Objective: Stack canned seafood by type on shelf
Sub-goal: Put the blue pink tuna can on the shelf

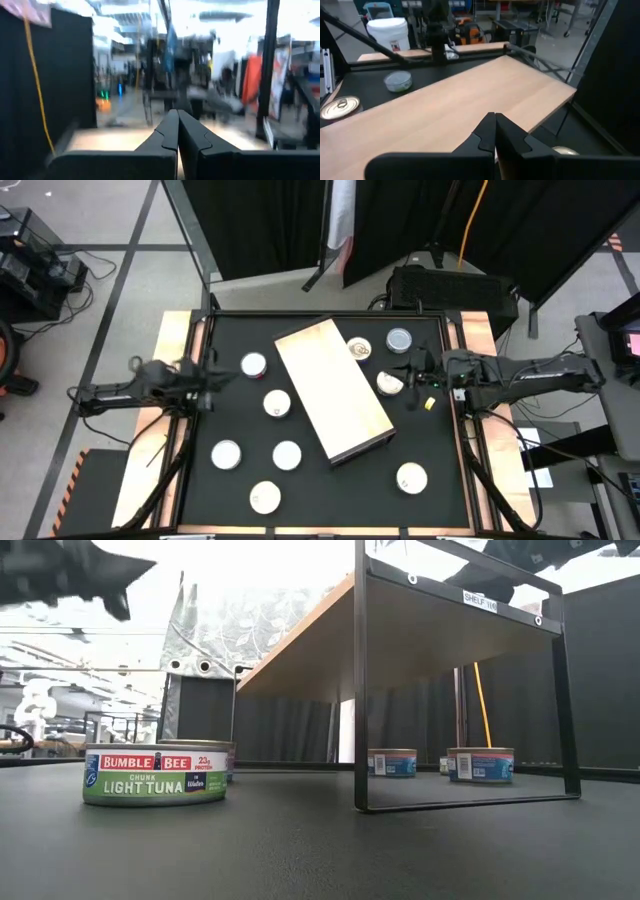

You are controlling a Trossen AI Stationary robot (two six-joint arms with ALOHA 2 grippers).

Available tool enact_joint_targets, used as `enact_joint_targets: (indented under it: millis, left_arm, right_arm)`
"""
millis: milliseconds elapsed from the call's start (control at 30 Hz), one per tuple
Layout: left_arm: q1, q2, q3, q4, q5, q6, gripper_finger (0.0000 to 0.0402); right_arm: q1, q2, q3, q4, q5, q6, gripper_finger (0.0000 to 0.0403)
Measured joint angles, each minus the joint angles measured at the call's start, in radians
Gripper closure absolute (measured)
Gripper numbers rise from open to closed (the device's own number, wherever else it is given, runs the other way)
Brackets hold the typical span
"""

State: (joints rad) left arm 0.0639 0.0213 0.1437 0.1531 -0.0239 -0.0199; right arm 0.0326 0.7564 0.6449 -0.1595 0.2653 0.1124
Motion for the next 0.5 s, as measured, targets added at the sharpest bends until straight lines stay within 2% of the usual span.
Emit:
enact_joint_targets:
  millis: [167, 300, 500]
  left_arm:
    - [0.0, 0.149, 0.275, -0.151, -0.083, 0.032, 0.04]
    - [0.0, 0.342, 0.514, -0.272, -0.078, 0.108, 0.04]
    - [-0.001, 0.579, 0.787, -0.254, 0.119, 0.193, 0.04]
  right_arm:
    - [0.0, -0.029, 0.0, 0.017, 0.0, -0.039, 0.0403]
    - [0.0, -0.045, 0.0, 0.017, 0.001, -0.048, 0.0403]
    - [0.0, -0.05, 0.0, 0.012, 0.001, -0.064, 0.0403]
